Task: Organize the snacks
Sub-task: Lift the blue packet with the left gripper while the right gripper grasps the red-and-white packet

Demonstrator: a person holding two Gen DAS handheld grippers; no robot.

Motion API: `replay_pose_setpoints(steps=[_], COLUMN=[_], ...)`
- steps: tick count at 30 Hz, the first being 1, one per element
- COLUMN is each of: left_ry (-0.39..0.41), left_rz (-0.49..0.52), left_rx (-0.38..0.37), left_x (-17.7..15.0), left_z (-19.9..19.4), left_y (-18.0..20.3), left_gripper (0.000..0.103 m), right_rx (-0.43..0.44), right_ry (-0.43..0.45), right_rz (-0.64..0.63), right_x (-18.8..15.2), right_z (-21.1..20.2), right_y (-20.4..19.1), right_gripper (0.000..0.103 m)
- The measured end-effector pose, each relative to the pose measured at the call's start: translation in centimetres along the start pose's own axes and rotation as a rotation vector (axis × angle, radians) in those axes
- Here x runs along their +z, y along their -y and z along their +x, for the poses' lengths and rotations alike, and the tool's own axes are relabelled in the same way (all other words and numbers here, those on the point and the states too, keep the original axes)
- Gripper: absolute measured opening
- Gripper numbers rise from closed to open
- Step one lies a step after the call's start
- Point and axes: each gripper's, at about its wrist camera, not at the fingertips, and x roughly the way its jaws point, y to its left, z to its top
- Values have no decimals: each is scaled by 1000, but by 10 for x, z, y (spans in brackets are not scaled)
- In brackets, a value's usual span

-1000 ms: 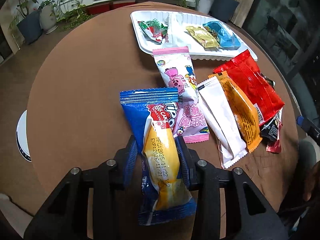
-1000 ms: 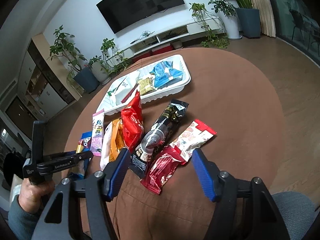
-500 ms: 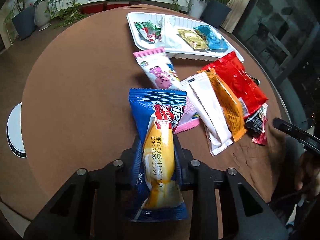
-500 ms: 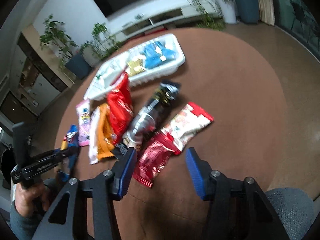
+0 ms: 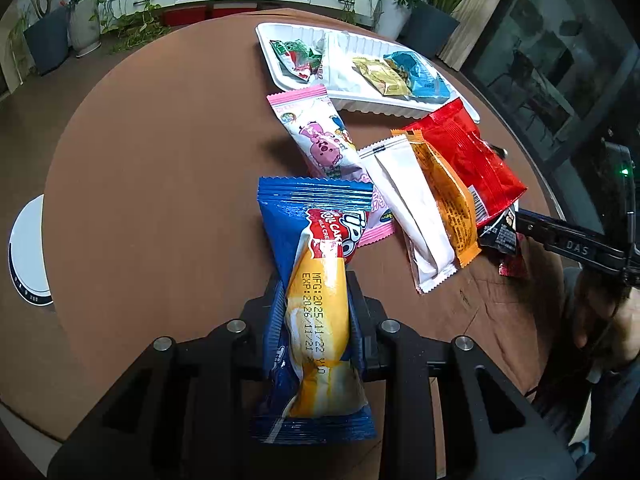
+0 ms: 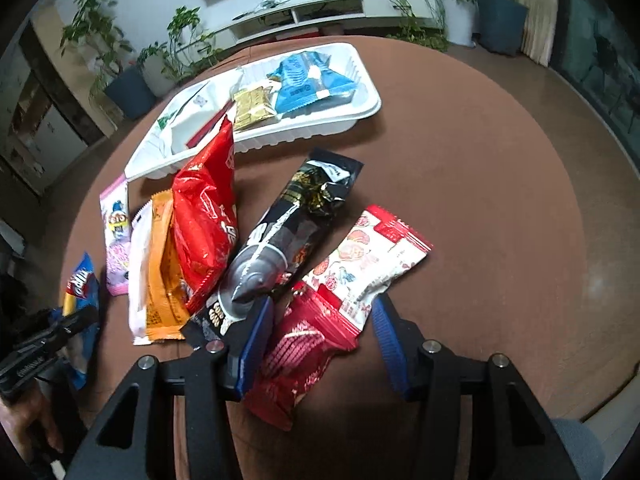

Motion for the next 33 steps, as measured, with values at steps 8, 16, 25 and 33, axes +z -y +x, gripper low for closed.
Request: replay_pose_setpoints(steps=[8, 16, 25, 33], left_ry=[3, 8, 14, 18], left_rz=[-9, -10, -6, -3], left_rx=[-12, -14, -10, -9], left_x=[-2, -2, -2, -3], left_z=[2, 2, 1, 0], left_y=[-1, -1, -1, 0], left_gripper=[26, 26, 26, 26], right_rx=[-1, 0, -9, -71], right_ry=[-10, -21, -12, -2], right_rz=[-32, 7, -26, -126], right_x=[6, 20, 34, 26], right_z=[2, 7, 18, 17], right_y=[7, 17, 5, -5], right_gripper=[46, 46, 47, 41])
